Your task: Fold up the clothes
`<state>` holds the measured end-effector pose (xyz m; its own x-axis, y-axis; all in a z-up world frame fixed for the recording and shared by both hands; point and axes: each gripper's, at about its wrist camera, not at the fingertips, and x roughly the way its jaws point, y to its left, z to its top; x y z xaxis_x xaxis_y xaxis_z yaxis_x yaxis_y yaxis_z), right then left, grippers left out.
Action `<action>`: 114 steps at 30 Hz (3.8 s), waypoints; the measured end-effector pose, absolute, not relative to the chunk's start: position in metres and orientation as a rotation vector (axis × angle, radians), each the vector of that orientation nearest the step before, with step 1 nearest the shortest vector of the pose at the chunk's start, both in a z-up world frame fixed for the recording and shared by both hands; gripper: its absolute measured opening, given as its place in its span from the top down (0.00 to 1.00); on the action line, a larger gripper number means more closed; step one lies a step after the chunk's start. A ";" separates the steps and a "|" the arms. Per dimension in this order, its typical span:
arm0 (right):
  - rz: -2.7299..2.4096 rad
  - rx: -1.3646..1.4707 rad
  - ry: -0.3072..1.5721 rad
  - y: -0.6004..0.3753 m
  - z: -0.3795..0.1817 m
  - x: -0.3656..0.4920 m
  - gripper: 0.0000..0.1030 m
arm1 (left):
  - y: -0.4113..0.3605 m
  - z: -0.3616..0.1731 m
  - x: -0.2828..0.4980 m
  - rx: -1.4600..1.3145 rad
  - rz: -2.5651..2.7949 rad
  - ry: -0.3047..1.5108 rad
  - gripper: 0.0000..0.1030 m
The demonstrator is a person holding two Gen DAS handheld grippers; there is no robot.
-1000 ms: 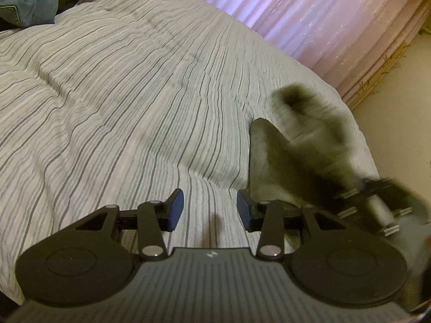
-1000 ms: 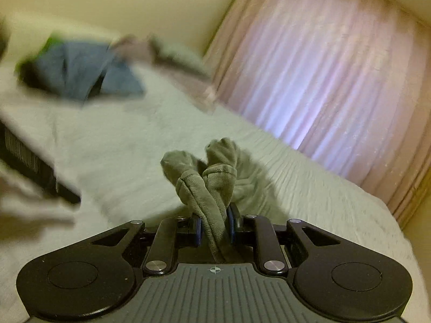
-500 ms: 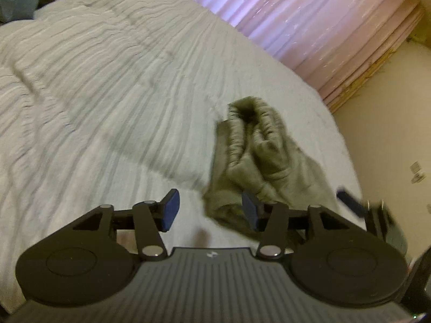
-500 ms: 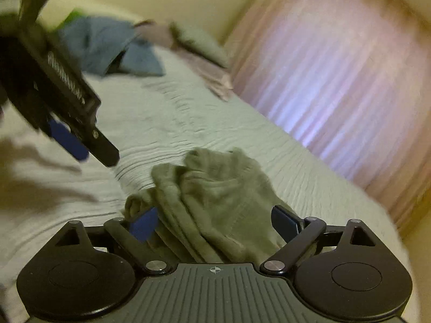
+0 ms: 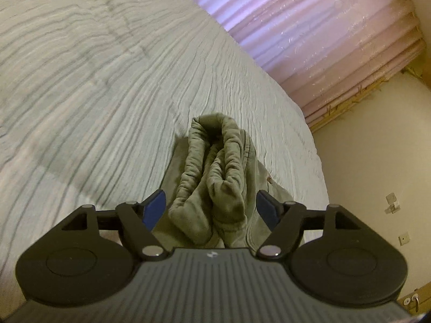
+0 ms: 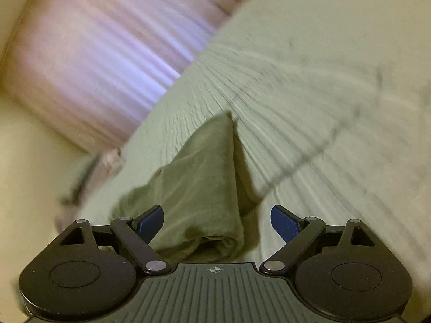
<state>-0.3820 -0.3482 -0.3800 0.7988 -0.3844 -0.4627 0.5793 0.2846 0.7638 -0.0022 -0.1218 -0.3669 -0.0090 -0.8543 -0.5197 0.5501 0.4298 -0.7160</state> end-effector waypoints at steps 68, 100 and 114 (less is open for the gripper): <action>-0.765 0.574 0.680 -0.242 -0.354 -0.365 0.24 | -0.065 -0.331 -0.128 0.364 -0.938 0.812 0.50; -0.934 0.690 0.434 -0.349 -0.323 -0.344 0.25 | -0.140 -0.292 -0.029 0.219 -1.165 0.724 0.61; -0.822 0.887 0.651 -0.375 -0.203 -0.306 0.25 | -0.186 -0.131 -0.023 0.304 -1.058 0.874 0.63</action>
